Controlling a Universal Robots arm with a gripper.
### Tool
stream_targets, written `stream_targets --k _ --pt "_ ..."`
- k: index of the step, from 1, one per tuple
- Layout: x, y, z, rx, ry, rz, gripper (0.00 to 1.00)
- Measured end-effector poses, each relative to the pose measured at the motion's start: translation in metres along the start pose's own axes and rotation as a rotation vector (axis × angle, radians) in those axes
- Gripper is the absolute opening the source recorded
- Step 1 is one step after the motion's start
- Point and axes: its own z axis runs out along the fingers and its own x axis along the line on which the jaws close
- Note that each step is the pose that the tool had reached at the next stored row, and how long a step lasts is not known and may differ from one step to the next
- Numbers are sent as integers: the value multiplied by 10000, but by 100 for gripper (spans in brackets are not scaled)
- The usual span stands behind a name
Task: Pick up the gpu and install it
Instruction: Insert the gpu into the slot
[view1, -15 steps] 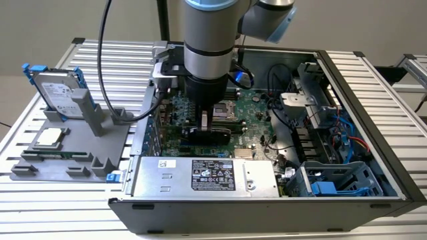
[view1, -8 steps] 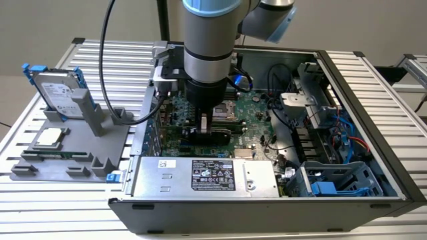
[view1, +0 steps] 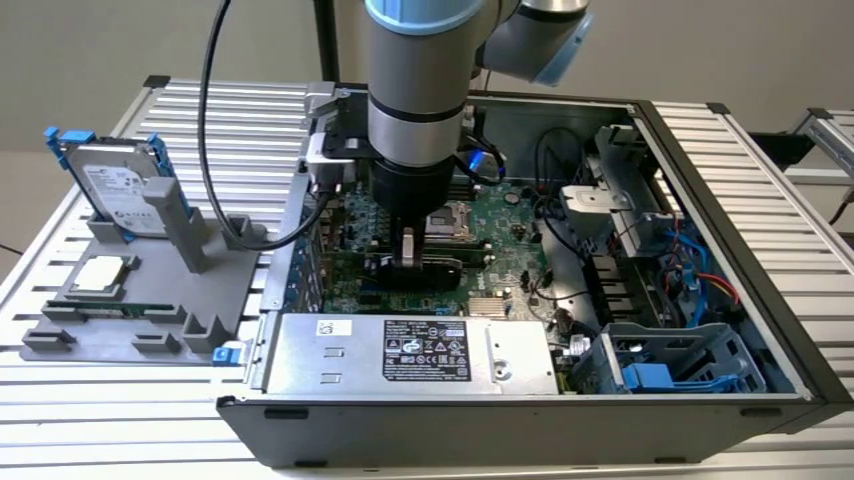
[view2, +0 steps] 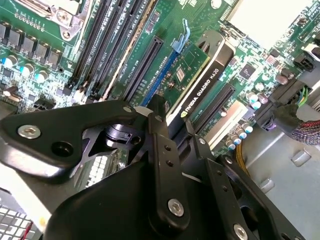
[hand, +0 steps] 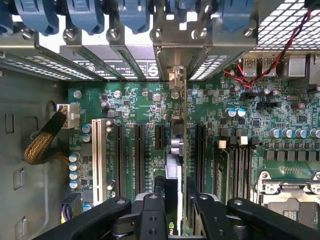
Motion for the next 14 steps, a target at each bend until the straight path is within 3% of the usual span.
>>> stream_targets --k 1,2,14 --pt "-1 -1 4 5 -10 -1 0" --pt "-1 0 2 -1 -7 0 100" --pt "0 1 -13 -7 9 1 100"
